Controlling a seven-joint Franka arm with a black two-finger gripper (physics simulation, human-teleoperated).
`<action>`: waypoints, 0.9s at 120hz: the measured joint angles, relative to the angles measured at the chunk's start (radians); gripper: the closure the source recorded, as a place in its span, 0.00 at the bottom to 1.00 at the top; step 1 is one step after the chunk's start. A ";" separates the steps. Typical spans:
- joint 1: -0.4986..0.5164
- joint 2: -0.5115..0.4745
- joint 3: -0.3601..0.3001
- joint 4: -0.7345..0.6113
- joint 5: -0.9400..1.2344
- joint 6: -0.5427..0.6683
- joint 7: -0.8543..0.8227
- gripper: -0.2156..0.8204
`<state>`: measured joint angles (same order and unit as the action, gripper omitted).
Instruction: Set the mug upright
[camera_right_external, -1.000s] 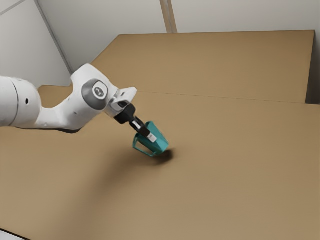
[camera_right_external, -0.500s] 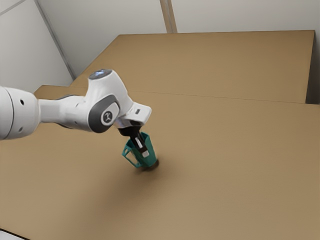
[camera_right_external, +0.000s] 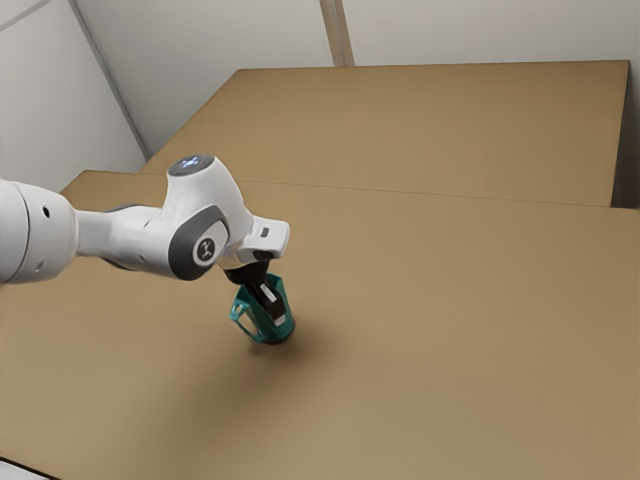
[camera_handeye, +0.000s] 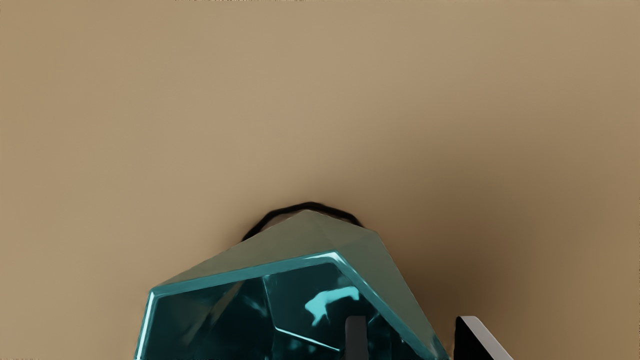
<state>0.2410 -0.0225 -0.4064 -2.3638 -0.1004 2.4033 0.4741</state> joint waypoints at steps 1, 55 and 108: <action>0.000 0.000 0.000 0.000 0.000 0.000 -0.001 0.62; -0.014 -0.089 -0.023 0.134 0.000 -0.099 -0.050 0.26; -0.040 0.013 0.095 0.633 0.042 -0.519 -0.167 0.21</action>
<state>0.2008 -0.0099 -0.3115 -1.7306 -0.0587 1.8848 0.3074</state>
